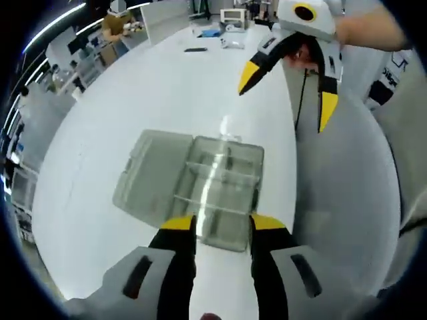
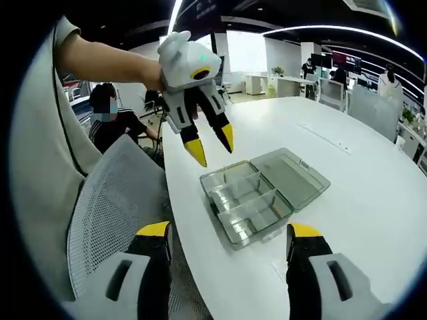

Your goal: Insert the divider into the dual guide fixture by aligning both edges with the guide slots and pushing it downward to the bottom, including one-sided entry, uneven engagement, binding, and posture correction.

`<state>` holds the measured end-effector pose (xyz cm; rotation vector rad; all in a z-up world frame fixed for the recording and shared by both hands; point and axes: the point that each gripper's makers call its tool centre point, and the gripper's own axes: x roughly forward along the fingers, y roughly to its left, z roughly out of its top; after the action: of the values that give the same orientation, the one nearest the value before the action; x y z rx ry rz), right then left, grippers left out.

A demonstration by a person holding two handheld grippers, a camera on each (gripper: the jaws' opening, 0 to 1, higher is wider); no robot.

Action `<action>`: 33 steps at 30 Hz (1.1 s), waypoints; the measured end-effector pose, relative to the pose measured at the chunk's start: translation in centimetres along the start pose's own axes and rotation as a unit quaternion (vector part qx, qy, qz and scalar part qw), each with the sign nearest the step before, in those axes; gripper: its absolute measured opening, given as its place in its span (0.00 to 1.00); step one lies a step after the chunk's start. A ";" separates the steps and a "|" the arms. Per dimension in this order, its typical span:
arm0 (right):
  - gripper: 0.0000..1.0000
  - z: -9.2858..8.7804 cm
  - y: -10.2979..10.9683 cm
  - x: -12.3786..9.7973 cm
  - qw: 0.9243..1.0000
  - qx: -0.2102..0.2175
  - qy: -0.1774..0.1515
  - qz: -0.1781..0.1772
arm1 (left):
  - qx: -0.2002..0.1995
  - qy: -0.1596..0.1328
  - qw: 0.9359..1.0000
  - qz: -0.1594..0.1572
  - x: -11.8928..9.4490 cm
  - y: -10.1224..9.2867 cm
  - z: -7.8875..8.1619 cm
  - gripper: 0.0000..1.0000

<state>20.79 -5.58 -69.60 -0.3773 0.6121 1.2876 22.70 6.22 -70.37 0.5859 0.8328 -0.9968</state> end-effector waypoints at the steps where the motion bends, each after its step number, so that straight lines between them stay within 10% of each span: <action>1: 0.67 0.0 -0.1 -0.1 1.000 -0.001 0.001 0.000 | -0.005 -0.014 1.000 0.011 -0.2 0.0 0.4 0.30; 11: 0.67 -0.4 -1.1 -0.8 1.000 -0.007 0.009 -0.006 | -0.090 -0.125 0.987 0.040 -1.7 -1.9 3.0 0.37; 33: 0.66 -2.6 -3.8 -2.4 0.999 -0.021 0.046 -0.015 | -0.108 -0.176 0.977 0.056 -2.4 -4.8 4.2 0.45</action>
<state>23.55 -9.98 -70.45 -0.4800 0.6548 1.2608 19.03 2.14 -66.31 0.2549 0.5763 -0.8612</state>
